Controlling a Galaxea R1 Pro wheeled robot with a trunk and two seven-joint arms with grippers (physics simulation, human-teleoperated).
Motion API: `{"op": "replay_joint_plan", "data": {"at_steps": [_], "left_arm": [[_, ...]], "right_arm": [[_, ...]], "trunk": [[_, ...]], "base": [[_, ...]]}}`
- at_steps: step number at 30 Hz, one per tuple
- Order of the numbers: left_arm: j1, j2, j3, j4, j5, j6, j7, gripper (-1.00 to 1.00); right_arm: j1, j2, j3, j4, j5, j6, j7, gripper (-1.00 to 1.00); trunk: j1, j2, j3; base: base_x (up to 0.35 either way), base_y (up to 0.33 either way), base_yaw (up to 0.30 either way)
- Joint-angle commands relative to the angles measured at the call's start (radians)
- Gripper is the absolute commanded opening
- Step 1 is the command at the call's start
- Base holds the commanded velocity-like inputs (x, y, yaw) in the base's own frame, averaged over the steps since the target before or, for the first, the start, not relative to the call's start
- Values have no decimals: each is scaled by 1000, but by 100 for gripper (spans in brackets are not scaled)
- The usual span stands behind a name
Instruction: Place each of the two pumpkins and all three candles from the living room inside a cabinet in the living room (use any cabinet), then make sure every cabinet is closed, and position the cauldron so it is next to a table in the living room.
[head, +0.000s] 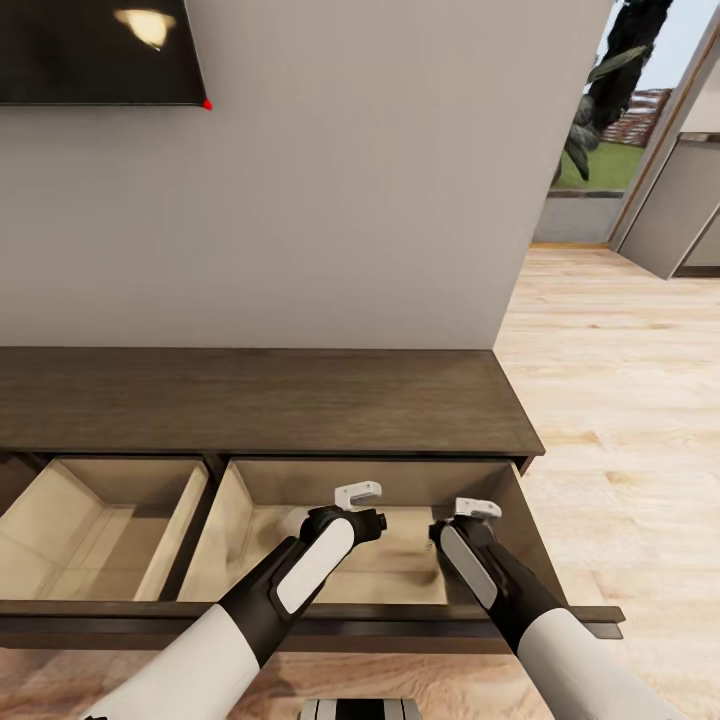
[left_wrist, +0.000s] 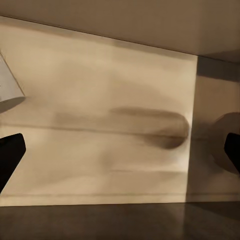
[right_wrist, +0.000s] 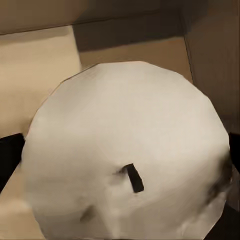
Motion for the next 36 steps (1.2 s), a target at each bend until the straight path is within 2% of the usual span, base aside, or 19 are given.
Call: {"op": "replay_joint_plan", "data": {"at_steps": [1,6,16,25,31,36], "left_arm": [[-1,0,-2,-1,7,1,8,100],[-1,0,-2,-1,7,1,8,100],[-1,0,-2,-1,7,1,8,100],[-1,0,-2,-1,7,2,8,100],[-1,-2,0,-2,8,9,12,100],[-1,-3,3,-3,15,12,16,100]], "right_arm": [[-1,-1,3,-1,2,-8,-9,100],[-1,-1,4,0,18,-23,-9,100],[-1,-1,4,0,20,-25,-9,100],[-1,-1,3,0,18,-22,-8,100],[-1,1,1,1,15,16,33,100],[-1,1,1,1,14,28,40,100]], "trunk": [[0,0,-1],[0,0,-1],[0,0,-1],[-4,2,34],[-7,3,57],[-9,4,76]], "base": [[0,0,0],[0,0,0],[0,0,0],[0,0,0],[0,0,0],[0,0,0]]}}
